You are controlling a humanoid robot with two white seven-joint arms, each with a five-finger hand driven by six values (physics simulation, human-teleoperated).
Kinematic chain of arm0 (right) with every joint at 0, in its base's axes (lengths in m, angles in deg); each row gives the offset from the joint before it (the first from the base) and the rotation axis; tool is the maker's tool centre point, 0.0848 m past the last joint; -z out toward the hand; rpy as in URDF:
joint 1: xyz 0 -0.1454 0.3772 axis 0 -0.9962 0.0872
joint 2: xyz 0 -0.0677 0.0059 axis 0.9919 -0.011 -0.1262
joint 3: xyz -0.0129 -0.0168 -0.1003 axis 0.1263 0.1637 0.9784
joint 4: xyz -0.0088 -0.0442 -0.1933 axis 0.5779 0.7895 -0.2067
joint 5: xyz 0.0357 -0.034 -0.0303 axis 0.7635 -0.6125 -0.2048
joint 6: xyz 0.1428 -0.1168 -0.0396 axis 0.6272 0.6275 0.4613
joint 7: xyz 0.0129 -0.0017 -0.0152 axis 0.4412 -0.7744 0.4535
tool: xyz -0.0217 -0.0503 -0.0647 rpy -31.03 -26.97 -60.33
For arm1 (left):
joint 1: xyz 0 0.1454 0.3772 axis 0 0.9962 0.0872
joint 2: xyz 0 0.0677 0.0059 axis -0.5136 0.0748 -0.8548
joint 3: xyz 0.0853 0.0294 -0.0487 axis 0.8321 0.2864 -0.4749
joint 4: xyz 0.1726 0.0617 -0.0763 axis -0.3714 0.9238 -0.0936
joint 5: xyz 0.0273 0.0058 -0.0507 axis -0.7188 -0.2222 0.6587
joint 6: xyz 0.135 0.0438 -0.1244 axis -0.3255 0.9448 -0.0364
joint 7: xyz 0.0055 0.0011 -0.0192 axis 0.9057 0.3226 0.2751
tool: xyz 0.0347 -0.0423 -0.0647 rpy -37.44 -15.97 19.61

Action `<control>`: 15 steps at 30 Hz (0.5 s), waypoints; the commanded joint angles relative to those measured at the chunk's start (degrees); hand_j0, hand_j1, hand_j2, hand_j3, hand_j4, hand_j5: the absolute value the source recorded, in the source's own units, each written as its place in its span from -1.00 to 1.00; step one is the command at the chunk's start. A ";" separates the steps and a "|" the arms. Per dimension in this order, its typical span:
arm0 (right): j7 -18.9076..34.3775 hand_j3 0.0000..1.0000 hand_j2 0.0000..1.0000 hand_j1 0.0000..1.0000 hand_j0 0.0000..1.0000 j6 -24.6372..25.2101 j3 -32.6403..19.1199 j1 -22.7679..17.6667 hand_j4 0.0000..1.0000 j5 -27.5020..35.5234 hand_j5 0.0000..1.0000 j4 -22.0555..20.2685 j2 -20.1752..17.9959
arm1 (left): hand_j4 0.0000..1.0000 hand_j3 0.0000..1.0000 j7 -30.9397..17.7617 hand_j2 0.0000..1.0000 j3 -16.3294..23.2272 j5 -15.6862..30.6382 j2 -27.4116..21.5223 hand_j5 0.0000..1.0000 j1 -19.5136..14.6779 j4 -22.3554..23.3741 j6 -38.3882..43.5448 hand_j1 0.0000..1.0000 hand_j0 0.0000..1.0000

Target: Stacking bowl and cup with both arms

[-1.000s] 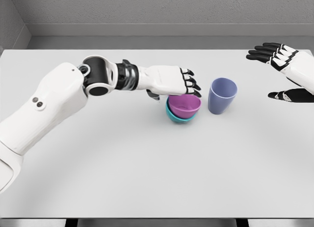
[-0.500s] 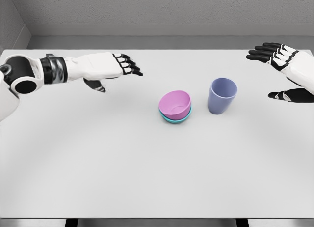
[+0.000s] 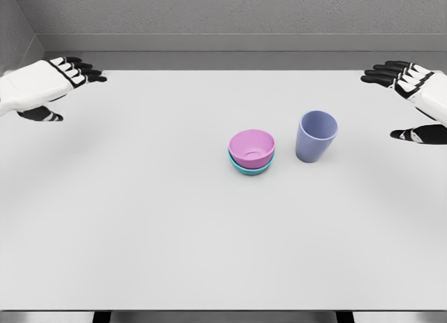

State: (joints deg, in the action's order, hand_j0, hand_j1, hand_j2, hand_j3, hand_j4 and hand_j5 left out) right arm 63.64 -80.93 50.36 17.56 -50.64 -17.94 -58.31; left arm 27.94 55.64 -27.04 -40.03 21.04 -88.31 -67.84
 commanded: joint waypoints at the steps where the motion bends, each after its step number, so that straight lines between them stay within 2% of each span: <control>1: -0.04 1.00 1.00 1.00 1.00 0.02 -0.10 0.00 1.00 0.39 1.00 -0.09 -0.06 | 1.00 1.00 0.22 1.00 -0.27 0.21 -0.43 1.00 0.00 -0.12 0.05 1.00 1.00; 3: -0.04 1.00 1.00 1.00 1.00 0.02 -0.10 0.09 1.00 0.39 1.00 0.00 0.02 | 1.00 1.00 0.22 1.00 -0.27 0.30 -0.17 1.00 0.18 0.23 0.05 1.00 1.00; 5: 1.98 1.00 1.00 1.00 1.00 0.02 -3.08 0.44 1.00 0.48 1.00 0.09 0.02 | 1.00 1.00 0.22 1.00 -0.27 0.38 0.18 1.00 0.00 1.46 0.05 1.00 1.00; 6: 9.08 1.00 1.00 1.00 1.00 0.02 -3.35 0.97 1.00 0.48 1.00 0.09 0.20 | 1.00 1.00 0.22 1.00 -0.18 0.47 0.27 1.00 0.00 1.55 0.05 1.00 1.00; 7: 19.63 1.00 1.00 1.00 1.00 0.02 -3.35 2.80 1.00 0.48 1.00 0.00 2.13 | 1.00 1.00 0.22 1.00 -0.18 0.39 0.27 1.00 0.00 1.55 0.05 1.00 1.00; 8: 25.51 1.00 1.00 1.00 1.00 0.02 -2.30 7.80 1.00 0.57 1.00 0.26 3.53 | 1.00 1.00 0.22 1.00 -0.18 0.38 0.36 1.00 0.00 1.55 0.05 1.00 1.00; 9: 30.63 1.00 1.00 1.00 1.00 0.04 -1.24 11.33 1.00 0.57 1.00 0.44 3.80 | 1.00 1.00 0.22 1.00 -0.09 0.38 0.36 1.00 0.00 1.55 0.05 1.00 1.00; 10: 33.56 1.00 1.00 1.00 1.00 0.56 -0.63 13.44 1.00 0.75 1.00 0.44 4.15 | 1.00 1.00 0.22 1.00 -0.09 0.38 0.36 1.00 0.00 1.55 0.05 1.00 1.00; 11: 33.56 1.00 1.00 1.00 1.00 0.74 1.92 17.04 1.00 1.10 1.00 0.88 5.56 | 1.00 1.00 0.22 1.00 -0.09 0.38 0.36 1.00 0.00 1.55 0.05 1.00 1.00; 12: 33.56 1.00 1.00 1.00 1.00 0.74 5.16 20.55 1.00 1.27 1.00 3.24 6.26 | 1.00 1.00 0.22 1.00 -0.09 0.38 0.36 1.00 0.00 1.55 0.05 1.00 1.00; 13: 33.56 1.00 1.00 1.00 1.00 0.74 9.47 24.78 1.00 1.27 1.00 6.94 8.98 | 1.00 1.00 0.22 1.00 -0.09 0.30 0.27 1.00 0.00 1.64 0.05 1.00 1.00; 15: 33.56 1.00 1.00 1.00 1.00 0.56 17.74 30.14 1.00 0.92 1.00 13.09 12.06 | 1.00 1.00 0.22 1.00 -0.09 0.38 0.36 1.00 0.00 1.99 0.05 1.00 1.00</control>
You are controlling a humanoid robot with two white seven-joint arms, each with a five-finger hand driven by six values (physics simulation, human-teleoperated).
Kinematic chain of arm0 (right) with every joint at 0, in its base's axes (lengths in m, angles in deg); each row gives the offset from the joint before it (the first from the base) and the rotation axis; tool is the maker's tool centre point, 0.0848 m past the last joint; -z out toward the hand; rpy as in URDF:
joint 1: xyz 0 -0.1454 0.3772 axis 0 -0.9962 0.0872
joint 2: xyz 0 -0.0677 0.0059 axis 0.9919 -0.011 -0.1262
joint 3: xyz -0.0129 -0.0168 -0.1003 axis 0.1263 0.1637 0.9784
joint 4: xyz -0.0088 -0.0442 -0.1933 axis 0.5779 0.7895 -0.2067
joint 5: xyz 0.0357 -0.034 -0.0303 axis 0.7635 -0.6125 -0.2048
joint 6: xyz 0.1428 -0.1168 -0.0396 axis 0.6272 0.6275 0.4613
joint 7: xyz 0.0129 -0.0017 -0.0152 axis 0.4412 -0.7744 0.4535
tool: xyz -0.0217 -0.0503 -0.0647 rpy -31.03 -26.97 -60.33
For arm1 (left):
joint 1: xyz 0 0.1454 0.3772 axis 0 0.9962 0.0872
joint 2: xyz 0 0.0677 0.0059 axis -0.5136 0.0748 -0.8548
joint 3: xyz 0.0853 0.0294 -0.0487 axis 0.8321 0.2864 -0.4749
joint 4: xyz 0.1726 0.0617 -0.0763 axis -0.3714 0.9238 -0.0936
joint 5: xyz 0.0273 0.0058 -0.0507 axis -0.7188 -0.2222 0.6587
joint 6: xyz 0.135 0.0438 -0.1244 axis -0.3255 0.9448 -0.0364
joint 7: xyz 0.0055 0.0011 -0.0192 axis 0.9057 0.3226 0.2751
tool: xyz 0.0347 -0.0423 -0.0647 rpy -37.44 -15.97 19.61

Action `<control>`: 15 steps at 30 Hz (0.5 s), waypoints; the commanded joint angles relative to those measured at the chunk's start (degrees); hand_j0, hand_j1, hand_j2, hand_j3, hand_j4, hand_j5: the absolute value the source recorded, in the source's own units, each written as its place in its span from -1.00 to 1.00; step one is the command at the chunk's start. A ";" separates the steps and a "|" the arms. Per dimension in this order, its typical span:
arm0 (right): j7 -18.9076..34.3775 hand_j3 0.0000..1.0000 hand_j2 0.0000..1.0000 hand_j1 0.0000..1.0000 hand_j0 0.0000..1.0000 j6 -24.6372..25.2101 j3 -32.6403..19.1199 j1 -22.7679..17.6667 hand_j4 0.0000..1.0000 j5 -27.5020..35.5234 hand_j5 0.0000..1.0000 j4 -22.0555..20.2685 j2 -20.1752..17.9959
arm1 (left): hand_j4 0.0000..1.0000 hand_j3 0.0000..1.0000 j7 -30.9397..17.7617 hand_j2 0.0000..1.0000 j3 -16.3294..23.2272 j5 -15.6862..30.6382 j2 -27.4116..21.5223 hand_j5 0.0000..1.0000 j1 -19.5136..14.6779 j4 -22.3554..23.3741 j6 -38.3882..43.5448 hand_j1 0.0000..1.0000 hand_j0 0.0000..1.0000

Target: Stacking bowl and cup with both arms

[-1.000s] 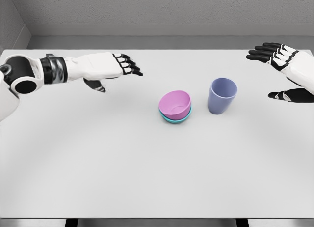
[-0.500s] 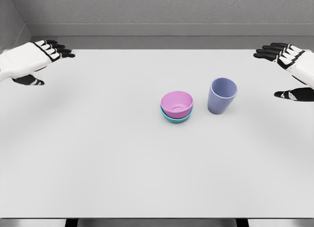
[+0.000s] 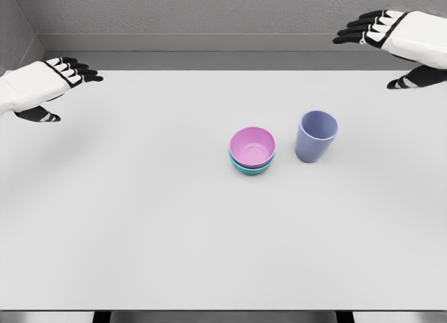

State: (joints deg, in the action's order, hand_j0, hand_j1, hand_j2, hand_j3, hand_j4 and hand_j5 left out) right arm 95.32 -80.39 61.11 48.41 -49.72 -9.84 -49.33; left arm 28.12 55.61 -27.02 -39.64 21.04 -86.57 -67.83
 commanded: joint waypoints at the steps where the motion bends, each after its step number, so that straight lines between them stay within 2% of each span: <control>1: 1.88 1.00 1.00 1.00 1.00 0.02 9.28 0.18 1.00 0.01 1.00 6.76 3.79 | 1.00 1.00 0.03 1.00 -0.06 0.37 -0.03 1.00 0.00 0.16 0.04 1.00 1.00; 5: 1.88 1.00 1.00 1.00 1.00 0.02 11.83 0.35 1.00 0.01 1.00 7.37 3.79 | 1.00 1.00 0.03 1.00 -0.15 0.45 -0.03 1.00 0.00 0.08 0.04 1.00 1.00; 12: 1.88 1.00 1.00 1.00 1.00 0.02 11.92 0.44 1.00 0.01 1.00 7.20 3.88 | 1.00 1.00 -0.05 1.00 -0.24 0.37 -0.03 1.00 0.00 0.16 0.04 1.00 1.00; 15: 1.88 1.00 1.00 1.00 1.00 0.11 12.80 1.05 1.00 0.01 1.00 8.51 4.58 | 1.00 1.00 -0.05 1.00 -0.33 0.19 -0.12 1.00 0.00 0.34 0.04 1.00 1.00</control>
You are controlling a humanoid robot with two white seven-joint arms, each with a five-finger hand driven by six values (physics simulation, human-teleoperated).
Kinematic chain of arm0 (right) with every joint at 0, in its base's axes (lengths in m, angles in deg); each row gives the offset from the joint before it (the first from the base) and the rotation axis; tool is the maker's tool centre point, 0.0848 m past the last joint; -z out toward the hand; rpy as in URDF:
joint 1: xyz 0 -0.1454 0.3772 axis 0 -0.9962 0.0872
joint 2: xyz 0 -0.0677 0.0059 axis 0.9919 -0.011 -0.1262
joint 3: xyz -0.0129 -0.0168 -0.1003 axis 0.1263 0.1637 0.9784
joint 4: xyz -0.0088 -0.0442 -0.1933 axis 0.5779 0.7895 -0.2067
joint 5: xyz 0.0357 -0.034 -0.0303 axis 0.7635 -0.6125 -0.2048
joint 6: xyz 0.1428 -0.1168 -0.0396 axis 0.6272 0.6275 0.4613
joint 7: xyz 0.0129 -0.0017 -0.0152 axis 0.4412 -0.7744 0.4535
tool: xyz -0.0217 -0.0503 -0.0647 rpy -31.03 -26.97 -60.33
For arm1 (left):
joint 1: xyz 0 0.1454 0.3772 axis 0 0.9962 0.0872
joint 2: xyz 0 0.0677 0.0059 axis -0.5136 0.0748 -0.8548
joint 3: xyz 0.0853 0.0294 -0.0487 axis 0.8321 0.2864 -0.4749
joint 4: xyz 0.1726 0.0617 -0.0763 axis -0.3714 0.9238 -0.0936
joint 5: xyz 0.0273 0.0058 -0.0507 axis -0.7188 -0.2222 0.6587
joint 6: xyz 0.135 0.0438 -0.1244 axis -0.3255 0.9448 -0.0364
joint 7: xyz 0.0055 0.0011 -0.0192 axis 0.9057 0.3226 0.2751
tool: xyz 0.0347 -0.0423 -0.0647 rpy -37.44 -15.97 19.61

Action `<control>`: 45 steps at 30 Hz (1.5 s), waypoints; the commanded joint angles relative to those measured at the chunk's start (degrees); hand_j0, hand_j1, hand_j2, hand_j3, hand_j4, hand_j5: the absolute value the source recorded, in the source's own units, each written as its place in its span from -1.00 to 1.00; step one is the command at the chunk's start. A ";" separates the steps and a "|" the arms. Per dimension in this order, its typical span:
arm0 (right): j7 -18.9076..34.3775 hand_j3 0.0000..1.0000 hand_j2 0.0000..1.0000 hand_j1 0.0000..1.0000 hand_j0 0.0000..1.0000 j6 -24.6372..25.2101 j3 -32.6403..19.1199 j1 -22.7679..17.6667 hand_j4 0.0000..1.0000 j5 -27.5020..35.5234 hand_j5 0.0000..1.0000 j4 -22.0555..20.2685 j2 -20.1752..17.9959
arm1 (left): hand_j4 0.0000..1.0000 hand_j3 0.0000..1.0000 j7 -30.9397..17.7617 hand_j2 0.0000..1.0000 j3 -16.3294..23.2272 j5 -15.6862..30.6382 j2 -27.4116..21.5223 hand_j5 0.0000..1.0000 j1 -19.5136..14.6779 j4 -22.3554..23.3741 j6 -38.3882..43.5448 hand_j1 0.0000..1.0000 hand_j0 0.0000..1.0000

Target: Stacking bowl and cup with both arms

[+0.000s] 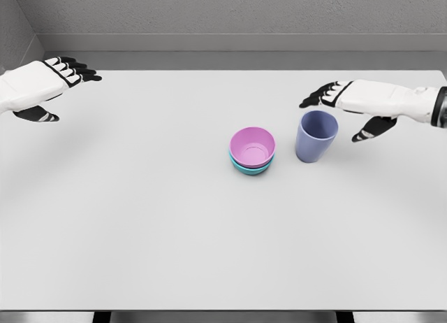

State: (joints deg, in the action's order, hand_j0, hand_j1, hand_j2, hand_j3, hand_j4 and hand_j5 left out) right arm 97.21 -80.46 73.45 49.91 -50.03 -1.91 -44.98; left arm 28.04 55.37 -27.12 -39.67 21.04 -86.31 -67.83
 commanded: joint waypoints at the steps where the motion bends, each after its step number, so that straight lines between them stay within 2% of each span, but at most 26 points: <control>1: -0.01 1.00 1.00 1.00 1.00 0.18 0.55 0.00 1.00 0.32 1.00 1.81 1.10 | 1.00 1.00 0.03 1.00 -0.09 0.29 -0.08 1.00 0.00 0.16 0.04 1.00 1.00; 4: -0.01 1.00 1.00 1.00 1.00 0.09 4.76 2.81 1.00 0.14 1.00 5.59 3.21 | 1.00 1.00 0.03 1.00 -0.09 0.37 0.00 1.00 0.00 0.34 0.04 1.00 1.00; 11: -0.01 1.00 1.00 1.00 1.00 0.09 4.94 2.90 1.00 0.14 1.00 6.47 3.21 | 1.00 1.00 0.03 1.00 -0.09 0.29 0.00 1.00 0.00 0.34 0.04 1.00 1.00; 18: -0.01 1.00 1.00 1.00 1.00 0.09 7.14 4.48 1.00 0.14 1.00 9.63 4.53 | 1.00 1.00 0.03 1.00 -0.09 0.29 -0.08 1.00 0.00 0.16 0.04 1.00 1.00; 34: -0.01 1.00 1.00 1.00 1.00 0.00 10.13 5.36 1.00 0.14 1.00 10.34 5.41 | 1.00 1.00 -0.06 1.00 0.00 0.28 -0.08 1.00 0.00 0.33 0.04 1.00 1.00; 35: -0.01 0.98 0.98 0.98 0.98 0.00 10.13 5.36 0.98 0.05 0.98 10.34 5.41 | 1.00 1.00 -0.06 1.00 0.00 0.29 -0.08 1.00 0.00 0.16 0.04 1.00 1.00; 36: -0.01 0.82 0.82 0.82 0.82 -0.17 10.13 5.36 0.82 0.05 0.82 10.16 5.41 | 1.00 1.00 -0.06 1.00 0.00 0.29 -0.08 1.00 0.00 0.16 0.04 1.00 1.00; 37: -0.01 0.48 0.48 0.48 0.48 -0.44 10.13 5.36 0.48 0.05 0.48 10.16 5.41 | 1.00 1.00 -0.06 1.00 0.00 0.20 -0.08 1.00 0.00 0.16 0.04 1.00 1.00; 39: -0.01 0.31 0.31 0.31 0.31 -0.46 10.13 5.36 0.31 0.05 0.31 10.07 5.41 | 1.00 1.00 -0.06 1.00 0.00 0.28 -0.08 1.00 0.00 0.16 0.04 1.00 1.00; 45: -0.01 0.31 0.31 0.31 0.31 -0.46 10.13 5.36 0.31 0.05 0.31 10.07 5.32 | 1.00 1.00 -0.06 1.00 0.00 0.29 0.00 1.00 0.00 0.16 0.04 1.00 1.00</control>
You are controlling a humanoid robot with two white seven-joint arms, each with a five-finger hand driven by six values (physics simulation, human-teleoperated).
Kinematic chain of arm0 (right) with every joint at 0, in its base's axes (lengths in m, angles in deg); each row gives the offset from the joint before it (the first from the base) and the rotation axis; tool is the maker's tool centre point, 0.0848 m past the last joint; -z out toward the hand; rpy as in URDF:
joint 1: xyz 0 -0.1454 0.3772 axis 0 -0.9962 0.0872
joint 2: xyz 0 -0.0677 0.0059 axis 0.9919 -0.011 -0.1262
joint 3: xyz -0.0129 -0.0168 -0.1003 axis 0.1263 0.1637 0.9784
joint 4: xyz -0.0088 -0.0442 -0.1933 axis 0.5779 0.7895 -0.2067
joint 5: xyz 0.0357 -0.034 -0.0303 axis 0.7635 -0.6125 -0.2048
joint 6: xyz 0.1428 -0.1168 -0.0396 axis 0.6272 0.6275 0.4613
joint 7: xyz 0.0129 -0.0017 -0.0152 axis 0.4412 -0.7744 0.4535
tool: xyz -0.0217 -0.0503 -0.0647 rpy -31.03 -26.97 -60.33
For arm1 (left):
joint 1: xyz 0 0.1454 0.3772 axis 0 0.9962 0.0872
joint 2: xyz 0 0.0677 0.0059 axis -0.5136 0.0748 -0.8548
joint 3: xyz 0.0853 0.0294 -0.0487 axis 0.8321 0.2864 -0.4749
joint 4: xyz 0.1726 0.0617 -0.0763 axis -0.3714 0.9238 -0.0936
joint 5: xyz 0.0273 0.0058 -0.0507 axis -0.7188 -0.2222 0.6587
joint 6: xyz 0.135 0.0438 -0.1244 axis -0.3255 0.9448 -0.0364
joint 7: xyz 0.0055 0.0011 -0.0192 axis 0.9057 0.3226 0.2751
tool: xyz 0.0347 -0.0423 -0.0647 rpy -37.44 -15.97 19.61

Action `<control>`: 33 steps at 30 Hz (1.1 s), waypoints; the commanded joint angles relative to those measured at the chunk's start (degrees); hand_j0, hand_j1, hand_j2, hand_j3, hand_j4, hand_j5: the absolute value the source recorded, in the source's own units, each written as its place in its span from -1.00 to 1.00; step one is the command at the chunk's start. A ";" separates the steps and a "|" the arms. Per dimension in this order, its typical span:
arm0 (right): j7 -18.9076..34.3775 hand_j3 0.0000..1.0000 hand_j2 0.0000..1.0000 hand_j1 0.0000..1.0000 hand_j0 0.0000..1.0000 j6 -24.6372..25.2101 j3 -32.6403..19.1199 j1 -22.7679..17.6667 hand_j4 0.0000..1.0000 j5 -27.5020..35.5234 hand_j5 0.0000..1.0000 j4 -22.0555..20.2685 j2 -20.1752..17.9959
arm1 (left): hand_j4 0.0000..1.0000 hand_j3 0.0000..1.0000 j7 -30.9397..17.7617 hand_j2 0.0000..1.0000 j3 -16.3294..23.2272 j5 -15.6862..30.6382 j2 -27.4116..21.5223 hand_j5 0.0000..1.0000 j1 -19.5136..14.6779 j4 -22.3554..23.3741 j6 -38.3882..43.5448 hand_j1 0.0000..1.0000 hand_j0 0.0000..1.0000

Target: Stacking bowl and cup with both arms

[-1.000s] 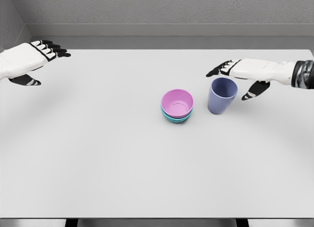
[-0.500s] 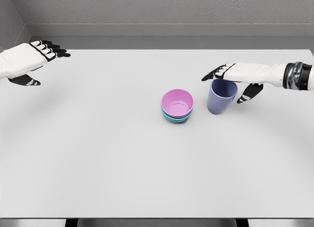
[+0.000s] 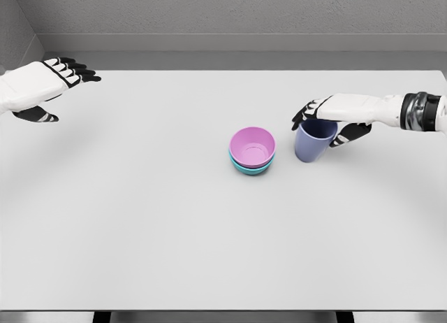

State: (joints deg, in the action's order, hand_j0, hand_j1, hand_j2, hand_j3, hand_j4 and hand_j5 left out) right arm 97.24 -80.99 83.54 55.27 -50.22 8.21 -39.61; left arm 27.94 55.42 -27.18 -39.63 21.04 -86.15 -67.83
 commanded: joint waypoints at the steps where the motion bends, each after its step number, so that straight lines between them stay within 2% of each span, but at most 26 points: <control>1: -0.04 0.31 0.31 0.31 0.31 0.07 0.03 0.00 0.31 0.16 0.31 -0.04 -0.05 | 1.00 1.00 0.03 1.00 -0.05 0.35 -0.04 1.00 0.00 0.00 0.04 1.00 1.00; 13: -0.04 0.18 0.18 0.18 0.18 0.07 -0.76 1.93 0.18 0.25 0.18 -0.92 -0.48 | 1.00 1.00 0.03 1.00 -0.05 0.35 -0.04 1.00 0.00 0.00 0.04 1.00 1.00; 22: -0.04 0.18 0.18 0.18 0.18 0.07 -0.76 4.48 0.18 0.42 0.18 -1.36 -0.66 | 1.00 1.00 0.03 1.00 -0.05 0.35 -0.12 1.00 0.00 0.00 0.04 1.00 1.00; 33: -0.04 0.18 0.18 0.18 0.18 0.07 -0.85 7.03 0.18 0.51 0.18 -4.17 -1.19 | 1.00 1.00 0.03 1.00 -0.05 0.35 -0.12 1.00 0.00 0.17 0.04 1.00 1.00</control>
State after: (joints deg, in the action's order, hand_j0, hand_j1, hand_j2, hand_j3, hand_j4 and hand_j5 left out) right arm 97.21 -81.09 82.76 62.39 -50.13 4.70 -40.65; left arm 27.94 55.43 -27.17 -39.69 21.04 -86.06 -67.83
